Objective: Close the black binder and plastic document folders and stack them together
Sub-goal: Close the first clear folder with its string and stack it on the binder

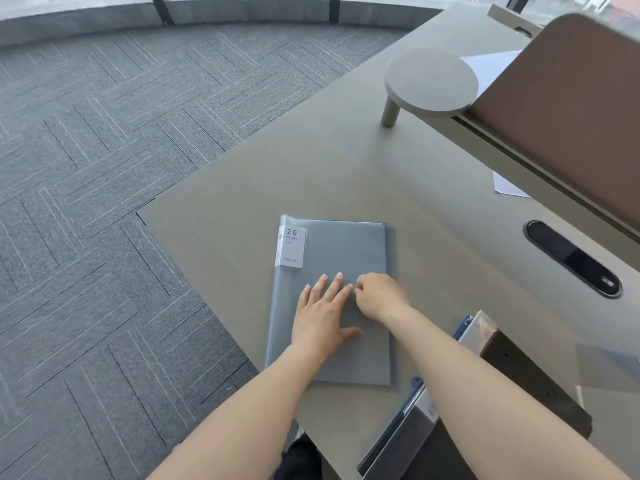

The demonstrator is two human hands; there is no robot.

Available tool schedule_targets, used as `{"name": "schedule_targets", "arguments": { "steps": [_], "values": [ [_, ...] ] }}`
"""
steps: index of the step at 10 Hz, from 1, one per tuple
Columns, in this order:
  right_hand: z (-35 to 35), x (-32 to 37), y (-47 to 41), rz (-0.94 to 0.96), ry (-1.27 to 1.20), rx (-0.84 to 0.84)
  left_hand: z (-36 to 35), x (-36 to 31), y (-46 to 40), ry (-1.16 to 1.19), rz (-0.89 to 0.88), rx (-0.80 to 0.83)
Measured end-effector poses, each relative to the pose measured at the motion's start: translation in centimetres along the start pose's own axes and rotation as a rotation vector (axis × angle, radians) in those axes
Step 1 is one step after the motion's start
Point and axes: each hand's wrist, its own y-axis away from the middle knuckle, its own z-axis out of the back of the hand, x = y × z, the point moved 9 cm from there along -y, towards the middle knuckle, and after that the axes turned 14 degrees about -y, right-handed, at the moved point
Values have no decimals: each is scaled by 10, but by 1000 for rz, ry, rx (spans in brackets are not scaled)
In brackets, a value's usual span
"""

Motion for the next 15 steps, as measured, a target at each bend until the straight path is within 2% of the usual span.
{"name": "schedule_targets", "arguments": {
  "steps": [2, 3, 5, 9, 10, 11, 12, 14, 15],
  "values": [
    [-3, -21, 21, 29, 29, 12, 1, 0, 0, -26, 0, 22],
    [0, -42, 24, -45, -88, 10, 3, -1, 0, -33, -1, 19],
    [17, -69, 19, -177, -150, -29, 3, -1, 0, -41, -3, 9],
    [33, -43, -9, -153, -227, -134, 1, 0, 0, -55, -5, 7],
    [28, -44, -6, -140, -442, -181, 0, -1, 0, -66, -12, 21],
    [29, -63, 5, -197, -764, -297, 2, 3, -1, -102, -43, 13],
    [39, -78, 24, -247, -825, -395, 9, 17, 1, -104, 5, -17],
    [29, -88, 47, -320, -684, -289, 22, 74, 16, 29, 320, -160],
    [16, -92, 52, -376, -727, -243, 22, 95, 24, 224, 503, -138]
  ]
}}
